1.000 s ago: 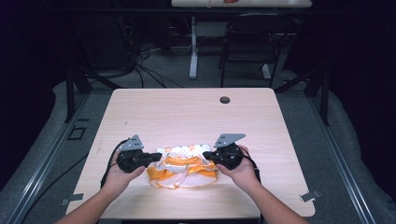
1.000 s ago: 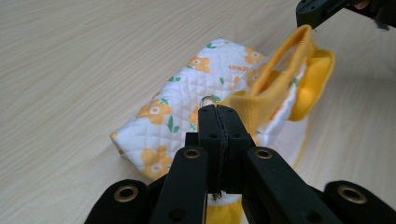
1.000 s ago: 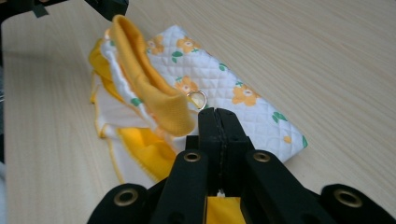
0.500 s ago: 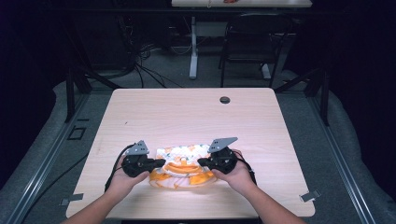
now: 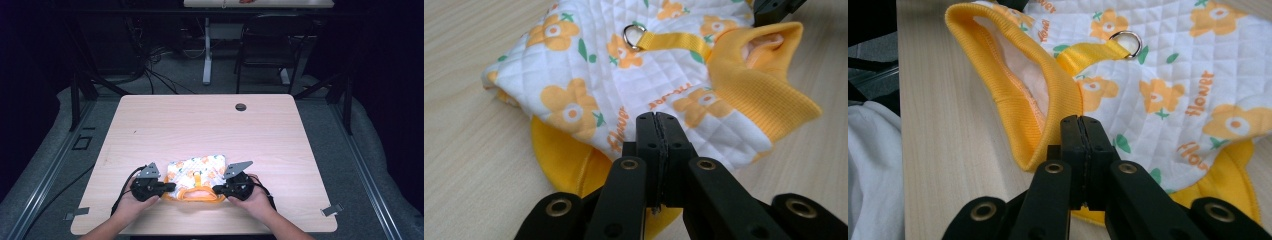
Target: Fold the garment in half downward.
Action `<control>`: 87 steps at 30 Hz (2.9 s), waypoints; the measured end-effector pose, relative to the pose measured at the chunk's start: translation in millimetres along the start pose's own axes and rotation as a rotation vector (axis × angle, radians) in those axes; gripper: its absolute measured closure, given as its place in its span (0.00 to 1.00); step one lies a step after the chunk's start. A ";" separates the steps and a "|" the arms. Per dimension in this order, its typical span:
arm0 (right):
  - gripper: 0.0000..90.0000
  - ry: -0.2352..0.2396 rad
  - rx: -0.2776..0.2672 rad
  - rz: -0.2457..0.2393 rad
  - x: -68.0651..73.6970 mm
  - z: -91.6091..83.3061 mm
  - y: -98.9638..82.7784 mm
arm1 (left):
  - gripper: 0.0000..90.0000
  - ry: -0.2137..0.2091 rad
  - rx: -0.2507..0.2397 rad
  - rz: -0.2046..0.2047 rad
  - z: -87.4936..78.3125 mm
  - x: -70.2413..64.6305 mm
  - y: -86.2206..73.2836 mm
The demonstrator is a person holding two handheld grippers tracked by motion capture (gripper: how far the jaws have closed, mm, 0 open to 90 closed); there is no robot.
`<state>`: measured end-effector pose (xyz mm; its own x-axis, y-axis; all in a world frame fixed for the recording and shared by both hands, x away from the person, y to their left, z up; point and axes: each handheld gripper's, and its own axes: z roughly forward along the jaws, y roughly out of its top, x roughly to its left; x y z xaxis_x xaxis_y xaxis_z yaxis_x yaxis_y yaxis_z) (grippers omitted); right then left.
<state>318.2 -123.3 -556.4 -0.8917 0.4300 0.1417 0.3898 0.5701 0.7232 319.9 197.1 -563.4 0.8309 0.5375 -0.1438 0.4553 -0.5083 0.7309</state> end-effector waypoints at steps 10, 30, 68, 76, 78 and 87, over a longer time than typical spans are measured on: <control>1.00 0.000 0.035 -0.019 2.5 10.0 -9.6 | 0.96 0.029 0.004 0.008 6.2 -0.7 -4.7; 1.00 -0.033 0.024 0.027 -12.6 15.3 -3.8 | 0.96 0.070 -0.006 -0.018 19.5 17.0 7.9; 1.00 -0.112 -0.015 0.091 -44.0 13.5 6.8 | 0.94 0.117 -0.076 -0.091 34.1 45.7 28.5; 1.00 -0.132 -0.059 0.058 -32.2 -7.4 12.0 | 0.94 0.113 -0.128 -0.078 6.5 35.1 32.6; 1.00 -0.139 -0.070 0.052 -28.5 -13.3 11.6 | 0.94 0.115 -0.128 -0.078 2.5 33.1 32.5; 0.99 -0.191 -0.063 0.020 -15.0 -29.6 0.4 | 0.95 0.105 -0.135 -0.071 -17.0 21.0 20.0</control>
<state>324.9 -150.2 -538.2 -0.8218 0.5690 0.0300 0.3865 0.5180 0.7631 341.1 209.6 -540.4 0.7567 0.6402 -0.1329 0.4590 -0.3754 0.8052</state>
